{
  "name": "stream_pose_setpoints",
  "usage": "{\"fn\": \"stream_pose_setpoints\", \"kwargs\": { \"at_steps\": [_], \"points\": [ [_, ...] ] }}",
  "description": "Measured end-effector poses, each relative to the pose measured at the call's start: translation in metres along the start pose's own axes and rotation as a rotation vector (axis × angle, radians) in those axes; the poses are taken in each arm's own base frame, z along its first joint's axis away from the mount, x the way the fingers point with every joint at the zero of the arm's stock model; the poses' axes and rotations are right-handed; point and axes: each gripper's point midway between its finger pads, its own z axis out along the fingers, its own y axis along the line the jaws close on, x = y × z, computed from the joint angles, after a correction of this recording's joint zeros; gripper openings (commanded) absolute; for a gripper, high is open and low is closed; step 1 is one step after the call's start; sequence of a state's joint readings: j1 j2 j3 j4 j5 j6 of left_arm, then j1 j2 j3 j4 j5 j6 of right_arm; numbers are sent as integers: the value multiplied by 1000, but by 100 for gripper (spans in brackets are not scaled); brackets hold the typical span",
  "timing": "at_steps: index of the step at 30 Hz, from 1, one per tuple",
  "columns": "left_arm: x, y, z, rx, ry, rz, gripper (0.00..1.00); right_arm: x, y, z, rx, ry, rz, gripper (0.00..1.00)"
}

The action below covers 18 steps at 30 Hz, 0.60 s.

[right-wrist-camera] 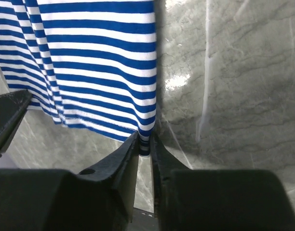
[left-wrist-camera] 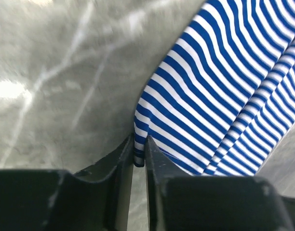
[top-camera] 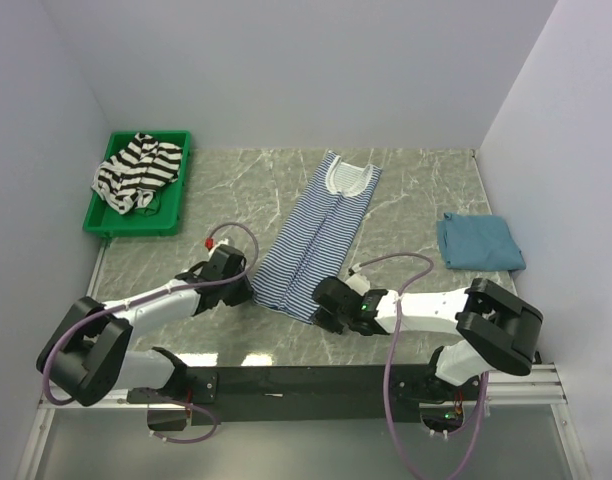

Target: Fold and stack the tank tops

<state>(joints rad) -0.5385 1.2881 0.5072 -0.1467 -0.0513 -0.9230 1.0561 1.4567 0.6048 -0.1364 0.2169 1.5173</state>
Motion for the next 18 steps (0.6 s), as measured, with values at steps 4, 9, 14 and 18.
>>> {"fn": "stream_pose_setpoints", "kwargs": {
  "at_steps": [4, 9, 14, 18],
  "points": [
    [15, -3, -6, 4, 31, 30, 10, 0, -3, 0, 12, 1, -56, 11],
    [41, -12, -21, 38, 69, 75, 2, 2, -15, -8, 28, 20, -143, 9],
    [70, -18, -40, 76, 113, 98, 1, 12, -44, -30, 69, 64, -255, 9],
    [90, -19, -59, 105, 144, 92, 1, 30, -58, -50, 79, 116, -339, 9]
  ]
}}
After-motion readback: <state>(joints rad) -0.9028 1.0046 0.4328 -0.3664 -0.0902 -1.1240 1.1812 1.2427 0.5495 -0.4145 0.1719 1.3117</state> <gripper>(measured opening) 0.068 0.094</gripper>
